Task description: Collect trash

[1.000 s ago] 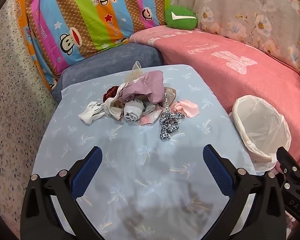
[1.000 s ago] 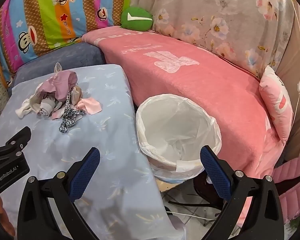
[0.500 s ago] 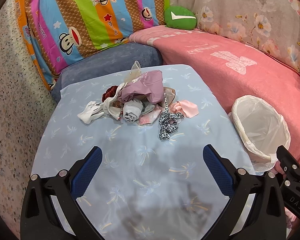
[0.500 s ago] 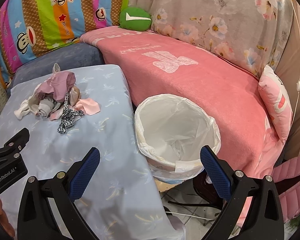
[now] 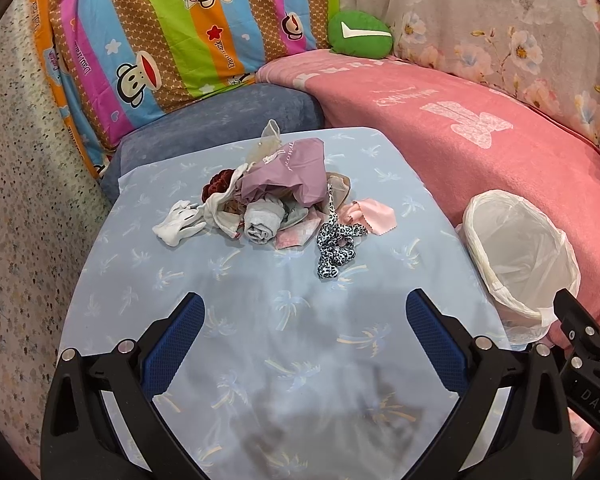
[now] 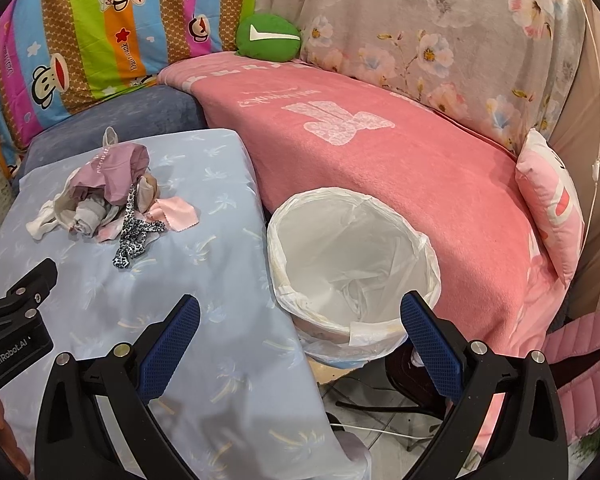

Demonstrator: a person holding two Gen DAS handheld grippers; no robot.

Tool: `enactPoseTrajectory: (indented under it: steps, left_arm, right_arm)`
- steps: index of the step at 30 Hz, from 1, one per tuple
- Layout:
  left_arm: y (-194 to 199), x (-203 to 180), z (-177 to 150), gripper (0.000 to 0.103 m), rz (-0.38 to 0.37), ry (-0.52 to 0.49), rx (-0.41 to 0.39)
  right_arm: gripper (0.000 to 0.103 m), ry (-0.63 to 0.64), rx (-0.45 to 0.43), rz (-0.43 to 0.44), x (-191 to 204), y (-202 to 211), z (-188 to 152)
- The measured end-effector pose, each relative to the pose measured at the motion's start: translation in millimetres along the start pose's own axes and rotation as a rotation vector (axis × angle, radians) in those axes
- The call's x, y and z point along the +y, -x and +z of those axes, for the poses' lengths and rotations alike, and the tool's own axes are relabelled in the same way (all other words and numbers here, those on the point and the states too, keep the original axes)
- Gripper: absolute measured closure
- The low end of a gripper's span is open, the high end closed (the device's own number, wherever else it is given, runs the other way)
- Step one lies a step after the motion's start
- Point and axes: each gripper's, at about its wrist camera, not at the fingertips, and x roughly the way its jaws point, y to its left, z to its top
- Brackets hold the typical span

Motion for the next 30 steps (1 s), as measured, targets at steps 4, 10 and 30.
enactPoseTrajectory:
  steps: [4,10,30]
  left_arm:
    - [1.4,-2.1,-0.8,0.007,0.0,-0.001,-0.002]
    - [2.2,-3.3,-1.0,0.007,-0.001,-0.001,-0.002]
    - [2.7,-4.3,-0.6,0.007,-0.004,0.001,-0.001]
  right_arm:
    - [0.006,-0.005,-0.001,-0.004,-3.5,-1.7,0.7]
    - [0.006,-0.008,-0.002,-0.01,-2.3,-2.1,1.0]
    - [0.006,-0.009,-0.003,-0.013,-3.4,-1.2,2.7]
